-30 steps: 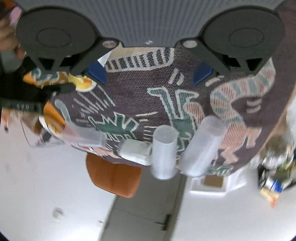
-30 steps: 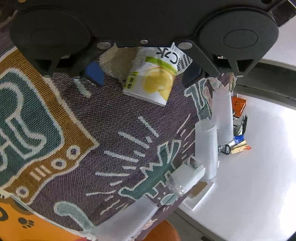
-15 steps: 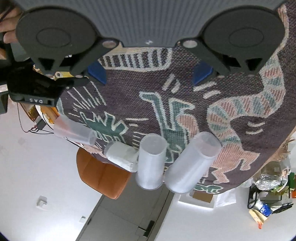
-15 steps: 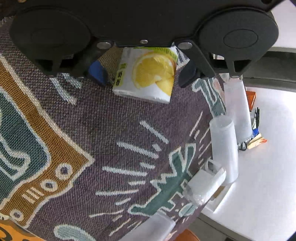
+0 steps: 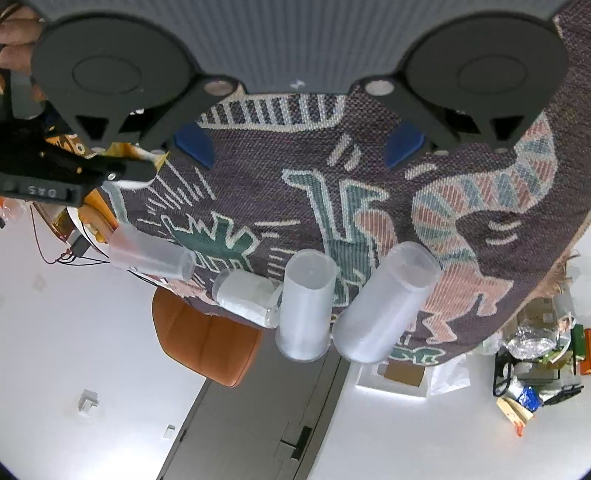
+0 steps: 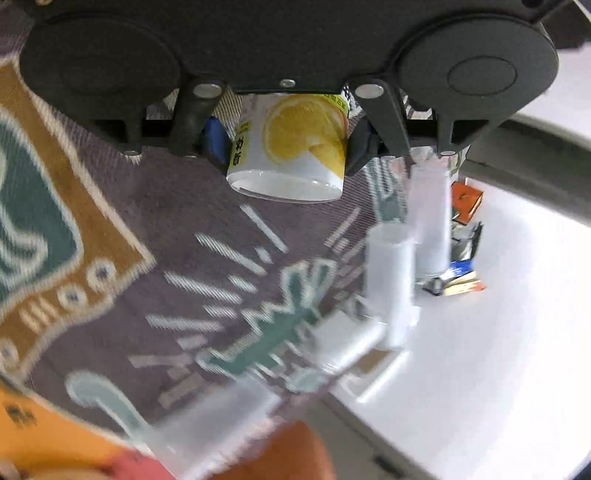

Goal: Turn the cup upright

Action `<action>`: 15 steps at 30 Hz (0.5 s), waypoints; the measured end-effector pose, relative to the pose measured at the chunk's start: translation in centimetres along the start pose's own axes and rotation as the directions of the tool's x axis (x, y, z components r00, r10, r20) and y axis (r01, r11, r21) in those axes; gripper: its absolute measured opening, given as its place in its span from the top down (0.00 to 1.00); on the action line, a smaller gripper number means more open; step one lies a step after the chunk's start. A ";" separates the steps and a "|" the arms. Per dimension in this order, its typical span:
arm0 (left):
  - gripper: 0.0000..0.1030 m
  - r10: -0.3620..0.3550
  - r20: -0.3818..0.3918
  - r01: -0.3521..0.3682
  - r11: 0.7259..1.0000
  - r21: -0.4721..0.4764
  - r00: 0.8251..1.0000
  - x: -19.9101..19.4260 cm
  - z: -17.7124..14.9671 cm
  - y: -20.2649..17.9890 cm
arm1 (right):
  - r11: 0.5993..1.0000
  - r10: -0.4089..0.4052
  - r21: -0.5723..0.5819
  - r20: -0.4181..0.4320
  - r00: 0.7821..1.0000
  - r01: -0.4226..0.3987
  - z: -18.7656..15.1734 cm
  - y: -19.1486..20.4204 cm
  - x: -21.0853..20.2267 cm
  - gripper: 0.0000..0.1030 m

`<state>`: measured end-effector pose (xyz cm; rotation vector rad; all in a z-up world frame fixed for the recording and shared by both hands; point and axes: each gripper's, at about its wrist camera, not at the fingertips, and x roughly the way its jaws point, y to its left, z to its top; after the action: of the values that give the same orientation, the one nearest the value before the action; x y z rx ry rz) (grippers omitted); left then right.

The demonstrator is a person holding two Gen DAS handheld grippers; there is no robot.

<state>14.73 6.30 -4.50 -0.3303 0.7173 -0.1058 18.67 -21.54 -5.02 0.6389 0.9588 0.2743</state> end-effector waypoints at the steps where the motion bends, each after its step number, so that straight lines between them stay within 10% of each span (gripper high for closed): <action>1: 0.05 0.003 0.003 -0.003 1.000 0.002 1.000 -0.1 0.0 -0.2 | 1.000 0.016 -0.026 0.018 1.000 -0.015 0.1 0.1 -0.4 0.41; 8: 0.05 0.008 0.025 -0.009 1.000 0.025 1.000 -0.8 0.0 -1.4 | 0.959 0.061 -0.282 0.166 0.984 -0.012 -0.1 2.1 -2.8 0.42; 15: 0.05 0.017 0.035 -0.019 0.998 0.062 0.999 -1.2 -0.4 -2.4 | 0.797 0.097 -0.596 0.296 0.950 0.104 -2.1 4.7 -3.7 0.43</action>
<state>13.59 4.20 -3.25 -0.2652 0.6816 -0.1052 15.11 -18.81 -0.48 0.0738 0.5118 0.4400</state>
